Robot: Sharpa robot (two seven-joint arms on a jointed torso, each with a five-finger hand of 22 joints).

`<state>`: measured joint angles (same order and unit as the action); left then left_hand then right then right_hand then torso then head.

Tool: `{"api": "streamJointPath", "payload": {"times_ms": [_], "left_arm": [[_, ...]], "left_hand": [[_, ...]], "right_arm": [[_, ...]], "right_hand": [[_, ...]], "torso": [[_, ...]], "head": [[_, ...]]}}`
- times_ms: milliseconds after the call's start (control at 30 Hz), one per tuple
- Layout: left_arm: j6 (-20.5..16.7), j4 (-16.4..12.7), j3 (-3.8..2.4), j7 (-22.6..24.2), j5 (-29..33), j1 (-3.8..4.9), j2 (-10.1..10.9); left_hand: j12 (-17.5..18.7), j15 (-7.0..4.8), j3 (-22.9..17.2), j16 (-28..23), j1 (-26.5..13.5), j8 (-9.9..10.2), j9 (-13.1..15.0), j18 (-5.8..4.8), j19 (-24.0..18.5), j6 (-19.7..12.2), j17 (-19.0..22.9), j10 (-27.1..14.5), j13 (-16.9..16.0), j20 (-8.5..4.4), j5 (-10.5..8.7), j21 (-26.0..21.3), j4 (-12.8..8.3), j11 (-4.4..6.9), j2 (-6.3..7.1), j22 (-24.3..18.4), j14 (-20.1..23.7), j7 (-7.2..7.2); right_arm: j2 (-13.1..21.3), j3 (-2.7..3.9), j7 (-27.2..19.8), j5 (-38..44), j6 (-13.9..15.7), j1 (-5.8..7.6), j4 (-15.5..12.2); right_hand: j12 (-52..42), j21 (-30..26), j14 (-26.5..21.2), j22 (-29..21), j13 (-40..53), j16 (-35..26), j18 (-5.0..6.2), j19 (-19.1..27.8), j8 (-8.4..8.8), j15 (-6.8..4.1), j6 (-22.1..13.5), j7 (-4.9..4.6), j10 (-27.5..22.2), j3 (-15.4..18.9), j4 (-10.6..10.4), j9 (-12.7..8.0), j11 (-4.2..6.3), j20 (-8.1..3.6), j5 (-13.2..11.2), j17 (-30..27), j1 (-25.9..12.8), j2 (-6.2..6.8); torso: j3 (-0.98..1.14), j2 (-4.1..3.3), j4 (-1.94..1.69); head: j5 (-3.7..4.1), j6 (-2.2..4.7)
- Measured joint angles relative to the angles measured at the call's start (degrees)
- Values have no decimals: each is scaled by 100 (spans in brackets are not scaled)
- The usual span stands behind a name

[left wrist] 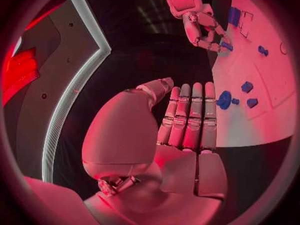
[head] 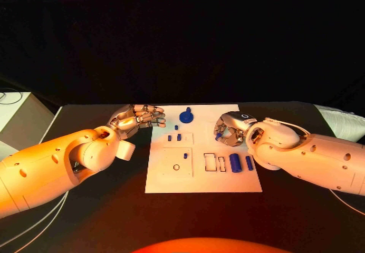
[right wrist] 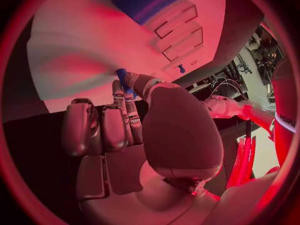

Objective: Assemble the parts on the task board

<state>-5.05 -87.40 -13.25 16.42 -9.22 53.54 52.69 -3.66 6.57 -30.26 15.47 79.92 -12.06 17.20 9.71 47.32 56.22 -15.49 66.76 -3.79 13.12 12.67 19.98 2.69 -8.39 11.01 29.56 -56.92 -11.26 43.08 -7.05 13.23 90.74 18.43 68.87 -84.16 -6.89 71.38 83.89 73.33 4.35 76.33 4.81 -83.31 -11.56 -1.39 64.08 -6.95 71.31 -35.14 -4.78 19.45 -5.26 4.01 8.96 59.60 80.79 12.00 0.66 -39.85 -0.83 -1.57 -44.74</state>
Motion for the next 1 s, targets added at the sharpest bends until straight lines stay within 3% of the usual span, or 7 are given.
{"api": "streamJointPath", "payload": {"times_ms": [233, 467, 633, 833, 1000], "left_arm": [[4, 9, 0, 0, 1, -1, 0], [8, 24, 0, -2, 5, -4, -2], [10, 32, 0, -5, 9, -6, -3], [13, 40, 0, -6, 15, -9, -12], [17, 46, 0, -6, 19, -17, -26]], "left_hand": [[0, 0, 0, 0, 0, 0, 0, 0, 0, 0, 0, 0, 0, 0, 0, 0, 0, 0, 0, 0, 0, 0], [0, 0, 0, 0, 0, 0, 1, 0, 0, 0, 1, 0, 0, 0, 0, 0, 0, 0, 0, -5, 0, 0], [0, 0, 0, 0, 0, 0, 1, 0, 0, 0, 1, 0, 0, 0, 0, 0, 0, 0, 0, -5, 0, 0], [0, 0, 0, 0, 0, 0, 1, 0, 0, 0, 2, 0, 0, 0, 0, 0, 0, 0, 0, -5, 0, 0], [0, 0, 0, 0, 0, 0, 1, 0, 0, 0, 2, 0, 0, 0, 0, 0, 0, 0, 0, -4, 0, 0]], "right_arm": [[96, 1, 67, -247, 327, -15, -91], [314, 100, 102, -583, 594, 37, -365], [445, 137, 110, -791, 697, 90, -716], [329, 133, 105, -925, 718, 94, -1023], [83, 72, 81, -930, 712, 14, -1172]], "right_hand": [[-1, 14, 14, 40, 82, 0, 0, 0, 0, -27, 1, 2, 6, -37, 38, 0, -5, 0, -13, -3, -56, -56], [0, 14, 14, 40, 116, 0, 0, 0, 0, -27, 2, 4, 17, -30, 45, 0, 3, 0, -35, -3, -64, -64], [1, 39, 14, 56, 116, 0, 1, -21, 0, -27, 1, 7, 18, -60, 76, 0, 4, -21, -46, -3, -71, -71], [1, 39, 14, 55, 116, 0, 1, -20, 0, -27, -2, 22, 19, -60, 76, 0, 5, -21, -47, -3, -71, -71], [2, 39, 14, 55, 115, -1, 1, -20, -4, -26, -10, 33, 37, -76, 93, 0, -12, -21, -59, -3, -71, -71]], "torso": [[0, 8, -2], [-1, 13, 7], [-1, 13, 11], [7, 10, 12], [4, 10, 4]], "head": [[-8, 3], [-21, 11], [-34, 16], [-62, 18], [-88, 1]]}}
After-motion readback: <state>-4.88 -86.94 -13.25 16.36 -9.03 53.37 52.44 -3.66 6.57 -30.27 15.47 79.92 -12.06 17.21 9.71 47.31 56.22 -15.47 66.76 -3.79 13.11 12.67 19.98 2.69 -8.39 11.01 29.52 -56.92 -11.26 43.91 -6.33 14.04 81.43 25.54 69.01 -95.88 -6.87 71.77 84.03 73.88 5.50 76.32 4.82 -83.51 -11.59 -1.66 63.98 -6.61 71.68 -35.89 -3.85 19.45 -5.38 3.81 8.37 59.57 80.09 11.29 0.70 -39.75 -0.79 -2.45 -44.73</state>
